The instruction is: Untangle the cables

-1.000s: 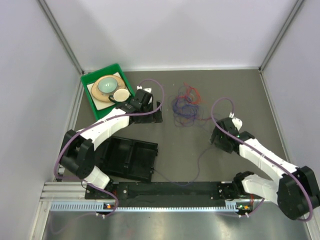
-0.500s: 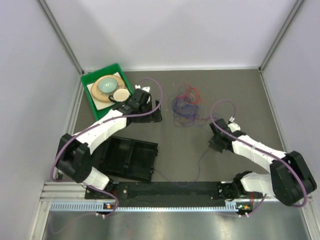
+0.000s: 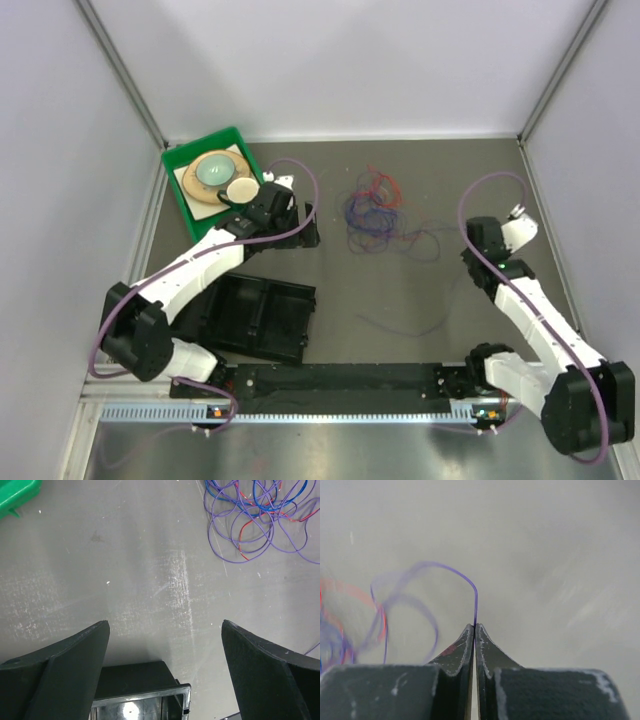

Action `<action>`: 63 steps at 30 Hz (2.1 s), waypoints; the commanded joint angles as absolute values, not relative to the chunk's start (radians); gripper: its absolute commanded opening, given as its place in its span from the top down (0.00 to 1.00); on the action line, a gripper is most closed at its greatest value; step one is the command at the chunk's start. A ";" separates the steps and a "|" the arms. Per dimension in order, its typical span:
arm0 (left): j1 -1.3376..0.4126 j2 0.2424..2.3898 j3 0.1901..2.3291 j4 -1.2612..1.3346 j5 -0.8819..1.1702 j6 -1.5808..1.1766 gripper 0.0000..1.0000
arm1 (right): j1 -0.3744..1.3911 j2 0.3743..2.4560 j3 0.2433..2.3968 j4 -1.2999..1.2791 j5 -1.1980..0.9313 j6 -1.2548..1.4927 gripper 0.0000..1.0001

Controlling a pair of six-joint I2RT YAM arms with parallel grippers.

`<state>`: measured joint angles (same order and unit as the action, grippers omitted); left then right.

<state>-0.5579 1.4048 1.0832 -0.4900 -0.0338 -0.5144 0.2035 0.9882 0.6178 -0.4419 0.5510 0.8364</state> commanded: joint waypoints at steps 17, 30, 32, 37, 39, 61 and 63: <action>-0.557 1.623 1.267 -0.479 0.046 -0.488 0.01 | 0.325 1.357 1.048 -0.299 0.103 0.491 0.40; -0.526 1.549 1.215 -0.449 0.034 -0.508 0.01 | 0.416 1.769 1.161 -0.188 0.126 0.699 0.43; -0.520 1.546 1.209 -0.451 0.038 -0.508 0.01 | 0.416 1.796 1.166 -0.121 0.139 0.710 0.64; -0.508 1.522 1.213 -0.474 0.019 -0.499 0.01 | 0.416 1.669 1.145 -0.039 0.126 0.672 1.00; -0.497 1.502 1.204 -0.479 0.009 -0.502 0.01 | 0.416 1.542 1.126 0.037 0.060 0.626 1.00; -0.411 1.401 1.126 -0.430 0.100 -0.538 0.01 | 0.079 0.970 0.904 -0.083 -0.092 0.555 1.00; -0.411 1.405 1.120 -0.414 0.127 -0.523 0.01 | 0.025 1.001 0.862 -0.219 -0.054 0.564 0.46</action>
